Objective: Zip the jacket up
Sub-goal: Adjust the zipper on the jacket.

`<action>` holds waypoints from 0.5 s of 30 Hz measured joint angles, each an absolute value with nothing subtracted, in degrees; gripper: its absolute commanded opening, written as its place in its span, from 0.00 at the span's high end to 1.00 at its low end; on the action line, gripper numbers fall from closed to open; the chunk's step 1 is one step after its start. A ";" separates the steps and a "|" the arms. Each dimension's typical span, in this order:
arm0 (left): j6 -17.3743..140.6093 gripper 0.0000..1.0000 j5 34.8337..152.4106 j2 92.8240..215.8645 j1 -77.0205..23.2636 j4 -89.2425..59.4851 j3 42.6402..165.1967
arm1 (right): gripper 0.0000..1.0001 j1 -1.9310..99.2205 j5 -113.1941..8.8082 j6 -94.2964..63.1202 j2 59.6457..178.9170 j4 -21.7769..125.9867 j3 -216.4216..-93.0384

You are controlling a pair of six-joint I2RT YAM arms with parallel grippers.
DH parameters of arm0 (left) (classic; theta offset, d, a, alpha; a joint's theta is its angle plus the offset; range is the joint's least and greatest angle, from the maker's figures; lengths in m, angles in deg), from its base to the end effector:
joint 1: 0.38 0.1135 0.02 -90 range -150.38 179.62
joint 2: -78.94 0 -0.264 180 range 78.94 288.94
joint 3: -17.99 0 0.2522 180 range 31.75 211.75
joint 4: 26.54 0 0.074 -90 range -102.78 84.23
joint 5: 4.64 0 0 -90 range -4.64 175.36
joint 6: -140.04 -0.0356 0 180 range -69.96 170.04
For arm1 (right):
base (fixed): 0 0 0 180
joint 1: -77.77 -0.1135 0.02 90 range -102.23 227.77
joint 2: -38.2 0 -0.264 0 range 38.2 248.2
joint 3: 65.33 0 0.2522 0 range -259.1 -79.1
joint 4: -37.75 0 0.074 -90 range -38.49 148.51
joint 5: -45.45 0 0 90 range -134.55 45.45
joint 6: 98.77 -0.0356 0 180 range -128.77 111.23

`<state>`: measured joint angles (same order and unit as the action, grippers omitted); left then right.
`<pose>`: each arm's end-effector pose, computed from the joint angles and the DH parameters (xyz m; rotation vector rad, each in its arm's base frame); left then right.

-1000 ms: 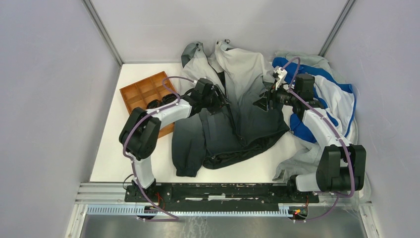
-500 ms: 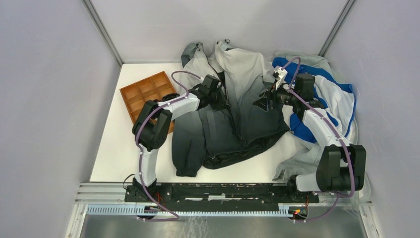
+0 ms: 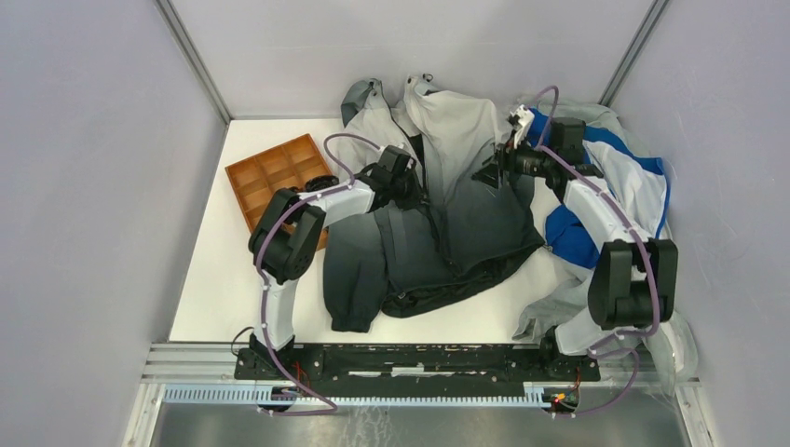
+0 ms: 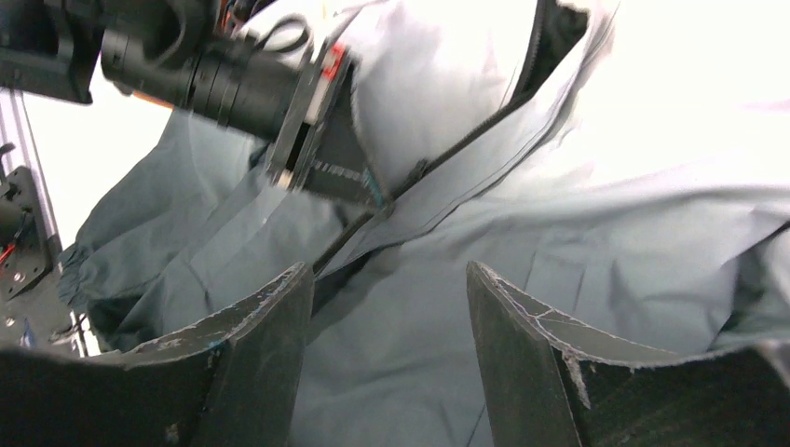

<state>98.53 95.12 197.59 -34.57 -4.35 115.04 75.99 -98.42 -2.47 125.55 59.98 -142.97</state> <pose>0.3770 -0.2634 0.1768 -0.2213 2.4976 -0.8668 0.3359 0.0392 0.2844 -0.6786 1.8861 0.9372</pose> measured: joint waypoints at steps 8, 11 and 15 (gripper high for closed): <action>97.08 0.98 98.97 192.26 -34.49 -19.10 101.51 | 0.26 70.64 -94.64 -7.01 137.11 59.69 -155.15; 97.13 0.98 100.50 190.18 -34.57 -24.24 97.27 | 0.23 67.88 -91.40 -9.35 140.52 59.50 -156.17; 97.52 0.98 101.83 188.58 -34.60 -29.55 93.44 | 0.23 64.58 -85.19 -12.67 145.40 59.85 -157.79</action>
